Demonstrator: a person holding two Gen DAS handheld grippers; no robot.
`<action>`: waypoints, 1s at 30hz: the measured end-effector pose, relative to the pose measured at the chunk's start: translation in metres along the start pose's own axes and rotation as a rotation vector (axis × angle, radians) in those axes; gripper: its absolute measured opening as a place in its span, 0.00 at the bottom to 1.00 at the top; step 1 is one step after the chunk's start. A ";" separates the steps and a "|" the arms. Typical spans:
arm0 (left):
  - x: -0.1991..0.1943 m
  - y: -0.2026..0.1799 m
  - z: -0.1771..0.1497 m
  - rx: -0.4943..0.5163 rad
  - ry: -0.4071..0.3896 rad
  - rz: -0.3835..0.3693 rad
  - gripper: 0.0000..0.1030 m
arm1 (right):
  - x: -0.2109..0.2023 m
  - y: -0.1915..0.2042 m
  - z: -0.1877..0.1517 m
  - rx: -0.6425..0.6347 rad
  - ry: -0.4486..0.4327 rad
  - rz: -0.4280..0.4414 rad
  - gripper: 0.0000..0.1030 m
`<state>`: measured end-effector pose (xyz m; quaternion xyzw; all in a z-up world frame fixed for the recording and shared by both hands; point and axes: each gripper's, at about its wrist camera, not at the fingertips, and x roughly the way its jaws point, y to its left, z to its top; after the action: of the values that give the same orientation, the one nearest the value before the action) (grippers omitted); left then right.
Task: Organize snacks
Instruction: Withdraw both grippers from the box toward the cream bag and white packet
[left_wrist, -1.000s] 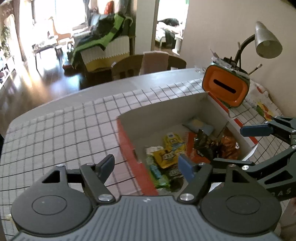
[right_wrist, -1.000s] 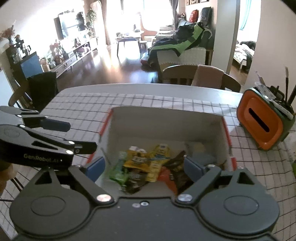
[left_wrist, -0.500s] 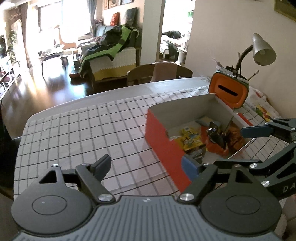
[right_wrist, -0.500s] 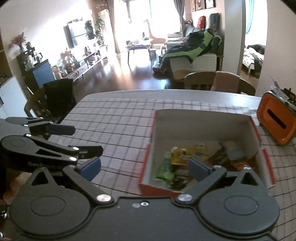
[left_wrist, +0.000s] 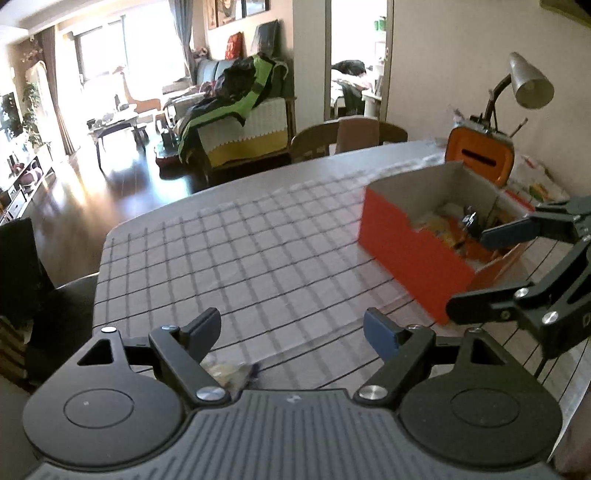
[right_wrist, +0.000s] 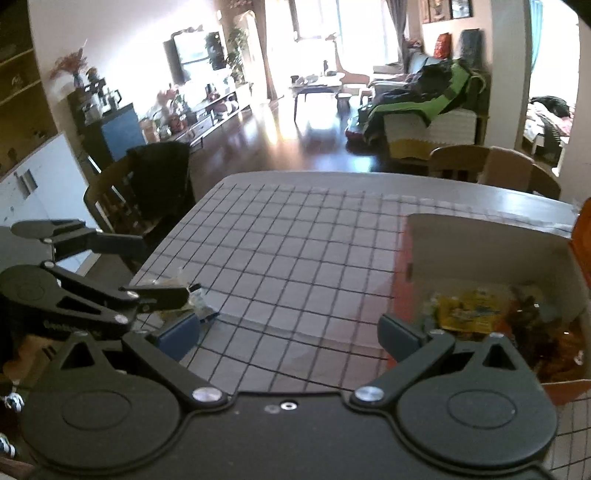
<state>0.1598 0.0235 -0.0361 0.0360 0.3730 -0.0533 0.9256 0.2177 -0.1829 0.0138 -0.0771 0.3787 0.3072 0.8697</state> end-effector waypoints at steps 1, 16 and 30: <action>0.000 0.006 -0.004 0.005 0.006 0.001 0.82 | 0.004 0.005 0.000 -0.001 0.012 0.008 1.00; 0.051 0.074 -0.040 0.137 0.133 -0.037 0.82 | 0.062 0.052 -0.009 -0.080 0.122 0.087 1.00; 0.099 0.088 -0.058 0.261 0.232 -0.063 0.81 | 0.104 0.083 -0.019 -0.203 0.195 0.134 0.98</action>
<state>0.2024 0.1101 -0.1441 0.1500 0.4681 -0.1259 0.8617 0.2112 -0.0737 -0.0643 -0.1687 0.4325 0.3921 0.7942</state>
